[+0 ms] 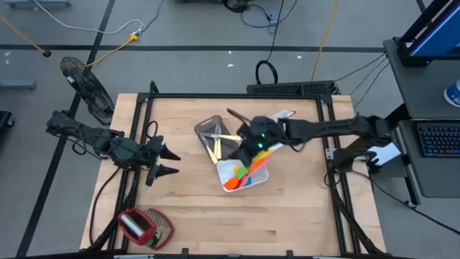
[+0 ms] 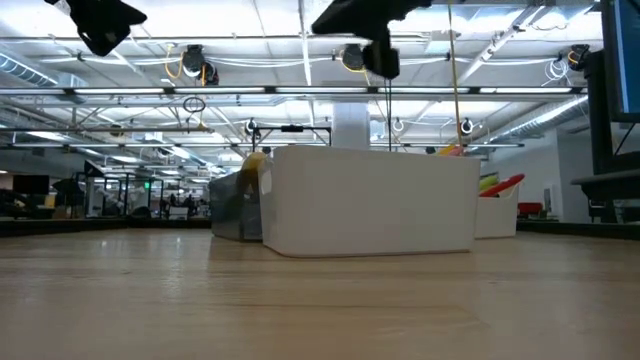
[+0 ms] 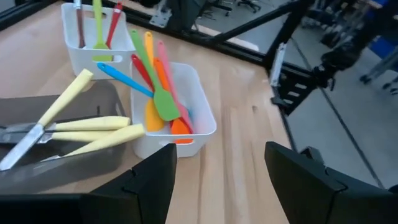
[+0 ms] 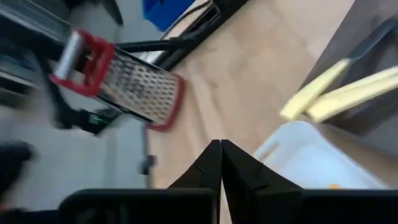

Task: Pick & Place Kitchen Items
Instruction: Return to Home Position

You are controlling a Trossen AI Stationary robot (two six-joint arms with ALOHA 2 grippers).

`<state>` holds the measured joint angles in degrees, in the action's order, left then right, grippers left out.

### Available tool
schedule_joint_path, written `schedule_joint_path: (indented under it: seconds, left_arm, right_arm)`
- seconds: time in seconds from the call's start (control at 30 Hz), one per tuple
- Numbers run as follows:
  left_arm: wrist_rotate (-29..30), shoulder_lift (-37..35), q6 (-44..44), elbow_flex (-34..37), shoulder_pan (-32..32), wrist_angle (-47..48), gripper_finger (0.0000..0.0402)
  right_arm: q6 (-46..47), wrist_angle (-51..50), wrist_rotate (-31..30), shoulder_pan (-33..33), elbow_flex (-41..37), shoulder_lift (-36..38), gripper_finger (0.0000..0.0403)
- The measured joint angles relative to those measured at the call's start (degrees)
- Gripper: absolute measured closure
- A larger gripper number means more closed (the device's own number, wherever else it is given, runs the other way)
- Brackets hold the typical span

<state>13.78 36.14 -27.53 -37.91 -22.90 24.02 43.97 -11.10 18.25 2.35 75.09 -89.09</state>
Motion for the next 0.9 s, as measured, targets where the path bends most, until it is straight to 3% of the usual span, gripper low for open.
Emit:
schedule_joint_path:
  seconds: [0.13,0.33,0.53,0.67,0.9]
  left_arm:
    - [-1.73,-2.49,2.64,-0.02,-0.42,0.05,0.0151]
    - [-1.74,-10.24,6.27,2.61,-2.11,0.03,0.0151]
    - [-1.87,-17.91,7.74,8.22,-3.67,-0.34,0.0151]
    - [-1.84,-21.28,8.21,11.94,-4.18,-0.93,0.0151]
    - [-2.63,-23.9,10.43,19.7,-4.13,-11.37,0.0151]
  right_arm:
    - [-7.02,-8.08,-11.35,-5.64,0.0,4.23,0.0402]
    - [-10.5,-14.04,-21.64,-13.58,-0.01,9.25,0.0402]
    - [-12.91,-18.1,-25.84,-19.71,0.06,13.41,0.04]
    - [-13.53,-23.83,-31.96,-22.96,0.02,15.31,0.0399]
    - [-10.49,-30.89,-37.65,-26.35,-0.39,17.09,0.0399]
